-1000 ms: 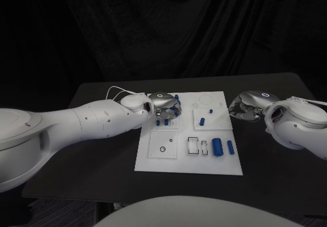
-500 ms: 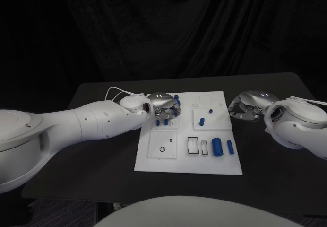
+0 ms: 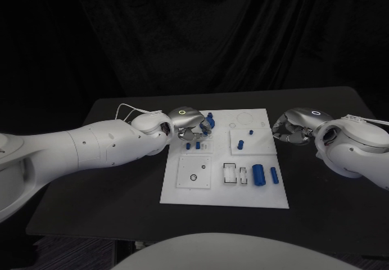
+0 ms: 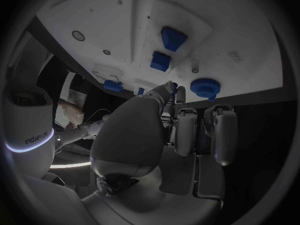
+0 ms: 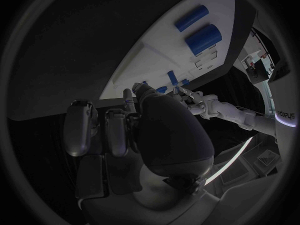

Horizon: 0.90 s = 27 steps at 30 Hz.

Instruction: Assemble the parts on the task board

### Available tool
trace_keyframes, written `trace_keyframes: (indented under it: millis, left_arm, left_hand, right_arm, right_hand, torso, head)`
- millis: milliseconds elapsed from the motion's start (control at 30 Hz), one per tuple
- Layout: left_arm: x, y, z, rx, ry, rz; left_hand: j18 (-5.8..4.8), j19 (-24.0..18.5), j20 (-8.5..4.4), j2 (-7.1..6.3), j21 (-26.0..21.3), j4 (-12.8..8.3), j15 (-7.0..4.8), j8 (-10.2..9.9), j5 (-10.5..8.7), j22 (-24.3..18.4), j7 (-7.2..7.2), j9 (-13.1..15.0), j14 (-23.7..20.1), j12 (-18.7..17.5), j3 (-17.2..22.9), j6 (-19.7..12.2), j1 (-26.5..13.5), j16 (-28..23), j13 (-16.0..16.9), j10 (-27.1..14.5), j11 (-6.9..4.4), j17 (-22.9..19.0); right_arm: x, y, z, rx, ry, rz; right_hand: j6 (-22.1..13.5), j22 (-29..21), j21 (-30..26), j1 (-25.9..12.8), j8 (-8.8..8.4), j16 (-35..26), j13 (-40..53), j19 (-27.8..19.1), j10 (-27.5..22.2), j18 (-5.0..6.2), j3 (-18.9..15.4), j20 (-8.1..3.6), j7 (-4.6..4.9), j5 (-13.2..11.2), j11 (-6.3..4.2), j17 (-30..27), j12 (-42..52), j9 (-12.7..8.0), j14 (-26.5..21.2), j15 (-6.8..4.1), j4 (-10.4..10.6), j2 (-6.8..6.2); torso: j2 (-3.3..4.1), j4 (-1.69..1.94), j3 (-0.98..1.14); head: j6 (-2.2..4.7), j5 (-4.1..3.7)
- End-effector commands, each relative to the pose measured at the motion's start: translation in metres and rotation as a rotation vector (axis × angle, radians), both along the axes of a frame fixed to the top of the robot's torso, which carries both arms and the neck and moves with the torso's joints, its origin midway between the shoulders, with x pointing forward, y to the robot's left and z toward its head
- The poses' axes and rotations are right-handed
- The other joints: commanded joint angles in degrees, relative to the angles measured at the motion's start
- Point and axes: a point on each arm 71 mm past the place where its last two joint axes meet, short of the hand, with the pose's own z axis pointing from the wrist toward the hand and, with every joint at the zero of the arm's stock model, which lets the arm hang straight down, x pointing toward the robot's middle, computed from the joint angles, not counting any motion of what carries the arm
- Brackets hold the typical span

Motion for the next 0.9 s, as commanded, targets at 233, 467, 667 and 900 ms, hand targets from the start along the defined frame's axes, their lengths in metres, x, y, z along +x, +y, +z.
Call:
trace_keyframes:
  millis: [233, 467, 667, 900]
  left_arm:
    - [-0.006, 0.023, 0.026, -0.031, -0.054, 0.001]
    - [-0.006, 0.036, 0.021, -0.011, -0.036, 0.019]
    - [-0.006, 0.04, 0.012, 0.002, -0.017, 0.033]
    - [-0.005, 0.04, 0.004, 0.011, -0.004, 0.044]
  left_hand:
    - [-1.04, 0.1, 0.13, -0.42, -0.1, -0.4, 0.08, 0.0, 0.44, 11.9, -0.11, 0.0, 0.2, -0.9, 0.2, 0.3, -0.4, 0.0, -0.5, 0.4, 0.04, 1.1]
    - [-1.01, 0.1, 0.13, -0.38, -0.2, -0.4, 0.1, -0.2, 0.58, 11.8, -0.02, -0.1, 0.1, -1.2, 0.3, 0.2, -0.4, -0.1, -0.8, 0.5, 0.14, 0.8]
    - [-1.0, 0.0, 0.13, -0.45, -0.3, -0.3, 0.14, -0.2, 0.59, 11.8, 0.1, -0.1, 0.0, -1.3, 0.3, 0.2, -0.6, -0.3, -0.9, 0.6, 0.24, 0.6]
    - [-0.99, 0.0, 0.15, -0.44, -0.3, -0.2, 0.21, -0.2, 0.57, 11.8, 0.22, -0.1, 0.0, -1.5, 0.3, 0.3, -0.9, -0.3, -1.0, 0.8, 0.35, 0.6]
  right_arm:
    - [-0.001, -0.004, -0.001, -0.01, 0.008, -0.016]
    - [-0.001, -0.005, -0.001, -0.011, 0.011, -0.016]
    - [-0.002, -0.006, -0.001, -0.013, 0.014, -0.016]
    - [-0.002, -0.007, -0.002, -0.016, 0.018, -0.017]
  right_hand:
    - [0.4, 10.4, -0.3, 0.1, -0.13, -0.2, 13.1, 0.1, 3.9, 0.74, 0.4, 0.38, 0.12, 0.3, 0.29, 10.1, -0.3, -0.1, 4.5, 0.47, -0.1, 0.5]
    - [0.4, 10.4, -0.3, 0.1, -0.13, -0.2, 13.1, 0.1, 3.9, 0.74, 0.4, 0.38, 0.12, 0.3, 0.29, 10.1, -0.3, -0.1, 4.5, 0.47, -0.1, 0.5]
    - [0.4, 10.4, -0.4, 0.1, -0.14, -0.2, 13.1, 0.1, 3.8, 0.76, 0.4, 0.39, 0.13, 0.3, 0.29, 10.1, -0.3, -0.1, 4.5, 0.48, -0.1, 0.51]
    - [0.4, 10.4, -0.4, 0.1, -0.14, -0.2, 13.1, 0.1, 3.8, 0.76, 0.4, 0.39, 0.13, 0.3, 0.29, 10.1, -0.3, -0.1, 4.5, 0.48, -0.1, 0.51]
  torso:
    - [0.0, -0.05, 0.01]
    - [-0.02, -0.06, 0.05]
    - [0.01, -0.02, -0.01]
    - [0.01, -0.04, -0.01]
  head:
    - [0.01, 0.27]
    - [0.01, 0.59]
    - [0.01, 0.52]
    - [0.01, 0.75]
